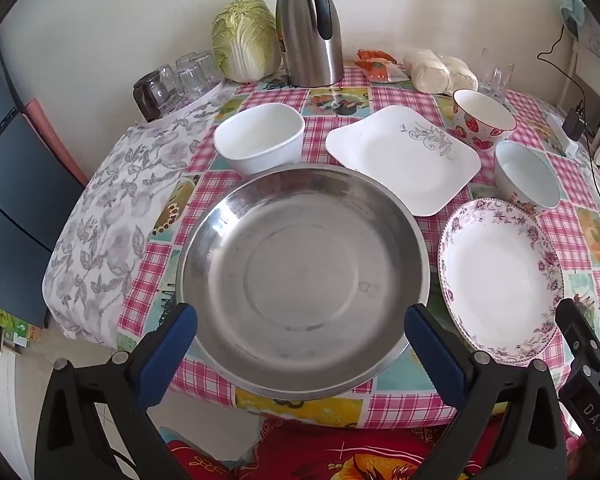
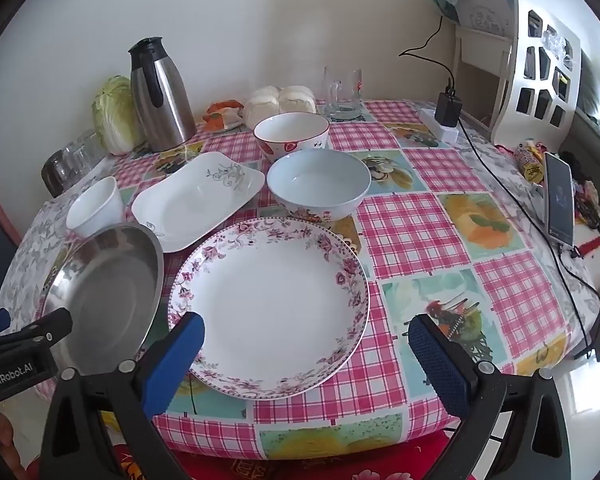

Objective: Organize plates and bowls

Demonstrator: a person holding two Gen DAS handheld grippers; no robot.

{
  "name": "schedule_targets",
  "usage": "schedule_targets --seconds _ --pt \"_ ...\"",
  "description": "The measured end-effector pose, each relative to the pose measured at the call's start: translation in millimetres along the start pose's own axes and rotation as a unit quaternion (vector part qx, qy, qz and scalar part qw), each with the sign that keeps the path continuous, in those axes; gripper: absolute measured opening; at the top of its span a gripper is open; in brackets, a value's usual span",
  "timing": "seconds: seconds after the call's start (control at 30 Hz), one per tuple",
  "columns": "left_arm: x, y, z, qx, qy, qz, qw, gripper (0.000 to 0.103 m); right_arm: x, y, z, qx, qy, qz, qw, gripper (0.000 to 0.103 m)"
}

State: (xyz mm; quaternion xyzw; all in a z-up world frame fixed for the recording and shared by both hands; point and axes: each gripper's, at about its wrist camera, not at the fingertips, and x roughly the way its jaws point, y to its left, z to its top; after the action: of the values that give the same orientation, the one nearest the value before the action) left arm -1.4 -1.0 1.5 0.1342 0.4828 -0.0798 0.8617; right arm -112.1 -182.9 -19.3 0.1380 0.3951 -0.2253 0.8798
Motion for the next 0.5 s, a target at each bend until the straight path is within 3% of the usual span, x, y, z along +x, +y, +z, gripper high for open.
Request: schedule_targets --seconds 0.5 --pt "1 2 -1 -0.003 0.001 -0.005 1.0000 0.103 4 12 -2 -0.013 0.002 -0.008 1.000 0.103"
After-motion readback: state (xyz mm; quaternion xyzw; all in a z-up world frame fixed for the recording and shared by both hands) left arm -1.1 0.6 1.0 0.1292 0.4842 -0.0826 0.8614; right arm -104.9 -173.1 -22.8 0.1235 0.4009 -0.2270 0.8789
